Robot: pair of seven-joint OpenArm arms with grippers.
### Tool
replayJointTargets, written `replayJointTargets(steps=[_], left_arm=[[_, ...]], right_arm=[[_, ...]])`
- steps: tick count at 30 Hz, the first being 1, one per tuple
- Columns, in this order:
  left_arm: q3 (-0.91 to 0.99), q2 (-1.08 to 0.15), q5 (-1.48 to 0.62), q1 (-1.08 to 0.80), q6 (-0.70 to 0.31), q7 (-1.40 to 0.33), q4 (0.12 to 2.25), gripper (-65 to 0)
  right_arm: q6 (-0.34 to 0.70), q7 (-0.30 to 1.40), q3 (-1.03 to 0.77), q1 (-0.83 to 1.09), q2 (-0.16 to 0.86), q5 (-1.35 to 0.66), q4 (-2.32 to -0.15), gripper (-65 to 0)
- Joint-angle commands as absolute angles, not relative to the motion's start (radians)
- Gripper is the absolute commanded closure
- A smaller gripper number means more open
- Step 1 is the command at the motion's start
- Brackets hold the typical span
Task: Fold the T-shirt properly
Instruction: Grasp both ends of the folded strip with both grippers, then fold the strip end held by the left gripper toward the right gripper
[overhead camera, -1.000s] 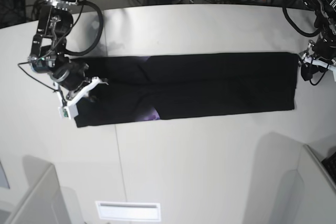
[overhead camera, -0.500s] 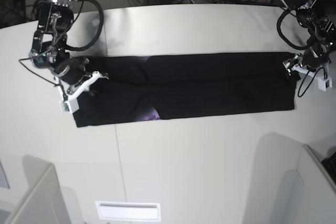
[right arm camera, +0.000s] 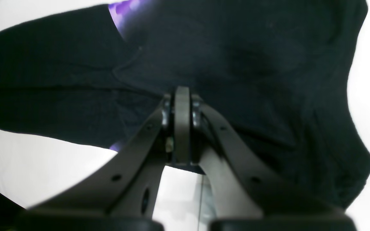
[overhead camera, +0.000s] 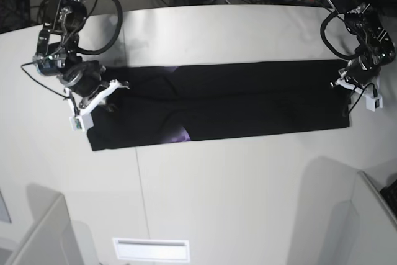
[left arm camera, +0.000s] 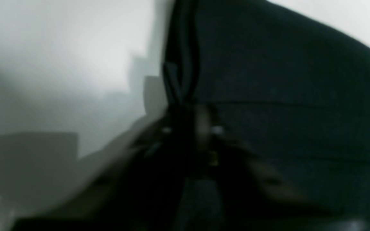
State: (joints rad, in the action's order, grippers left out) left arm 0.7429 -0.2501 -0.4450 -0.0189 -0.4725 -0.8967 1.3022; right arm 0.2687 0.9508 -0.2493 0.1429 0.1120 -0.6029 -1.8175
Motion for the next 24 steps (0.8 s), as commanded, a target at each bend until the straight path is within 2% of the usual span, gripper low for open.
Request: replayJointTargets(steps=[1,11,18,24], left_arm=[[0.748,-0.266,-0.426,-0.013,-0.467,-0.901,1.311,0.0],[0.776,-0.357,-0.426,-0.047,-0.463,-0.855,1.372,0.0],[0.817,-0.341,-0.424,-0.137,-0.461,-0.858,1.572,0.0],[0.731,-0.272,-0.424,-0.217,-0.461,-0.863,1.733,0.0]], right_arm=[[0.268,0.938,-0.259,0.143,0.119,-0.619,-1.845,0.0],[0.268,0.938,-0.252,0.203,0.116,-0.621,-1.894,0.0],[0.268,0.937,-0.252,0.226,0.116,-0.621,-1.896,0.0],[0.268,0.937,-0.252,0.239,0.116,-0.621,-1.903,0.0]])
